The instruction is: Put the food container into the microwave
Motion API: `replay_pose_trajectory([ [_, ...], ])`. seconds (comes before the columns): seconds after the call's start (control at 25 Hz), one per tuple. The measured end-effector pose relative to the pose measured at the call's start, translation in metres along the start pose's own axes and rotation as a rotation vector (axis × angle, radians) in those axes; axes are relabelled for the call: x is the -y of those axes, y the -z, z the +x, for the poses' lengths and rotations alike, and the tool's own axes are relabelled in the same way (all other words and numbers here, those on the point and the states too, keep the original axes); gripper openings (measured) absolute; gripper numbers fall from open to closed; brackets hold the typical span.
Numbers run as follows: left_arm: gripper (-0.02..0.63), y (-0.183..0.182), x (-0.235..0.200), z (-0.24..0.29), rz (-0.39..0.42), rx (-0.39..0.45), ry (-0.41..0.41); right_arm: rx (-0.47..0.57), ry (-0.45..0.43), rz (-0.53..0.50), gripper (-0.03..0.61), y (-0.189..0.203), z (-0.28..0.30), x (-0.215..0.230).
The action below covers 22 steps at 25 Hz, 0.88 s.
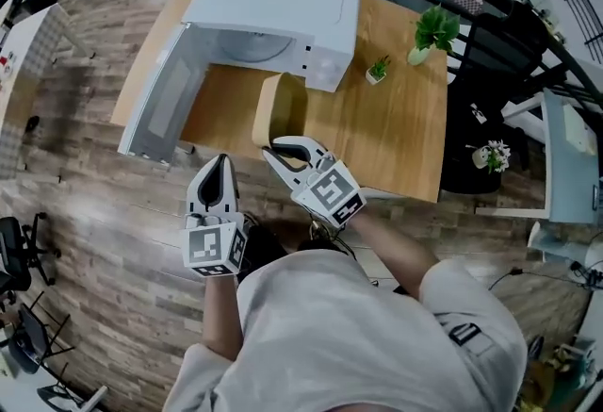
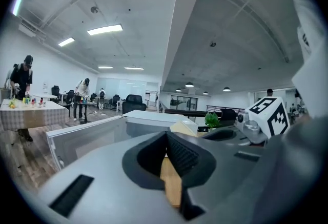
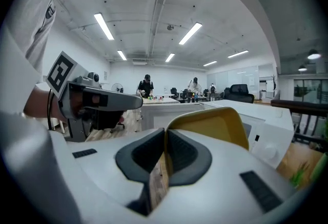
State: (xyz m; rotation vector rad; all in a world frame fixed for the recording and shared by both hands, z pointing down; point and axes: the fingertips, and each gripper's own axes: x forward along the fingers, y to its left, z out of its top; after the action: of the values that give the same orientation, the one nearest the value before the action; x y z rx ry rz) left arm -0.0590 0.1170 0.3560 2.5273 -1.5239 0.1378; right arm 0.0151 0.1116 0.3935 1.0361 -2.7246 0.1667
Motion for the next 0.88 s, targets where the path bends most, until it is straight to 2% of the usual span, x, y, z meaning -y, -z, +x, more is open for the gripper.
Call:
replay_pose_trajectory([
  [0.24, 0.012, 0.007, -0.031, 0.022, -0.018, -0.036, 0.138, -0.053, 0.109, 0.021, 0.026, 0.005, 0.033, 0.001],
  [0.6, 0.012, 0.023, -0.063, 0.042, 0.001, -0.068, 0.301, -0.136, 0.211, 0.011, 0.026, 0.014, 0.057, -0.007],
  [0.88, 0.012, 0.035, -0.07, 0.062, -0.01, -0.085, 0.354, -0.204, 0.209, -0.003, 0.026, 0.025, 0.066, -0.002],
])
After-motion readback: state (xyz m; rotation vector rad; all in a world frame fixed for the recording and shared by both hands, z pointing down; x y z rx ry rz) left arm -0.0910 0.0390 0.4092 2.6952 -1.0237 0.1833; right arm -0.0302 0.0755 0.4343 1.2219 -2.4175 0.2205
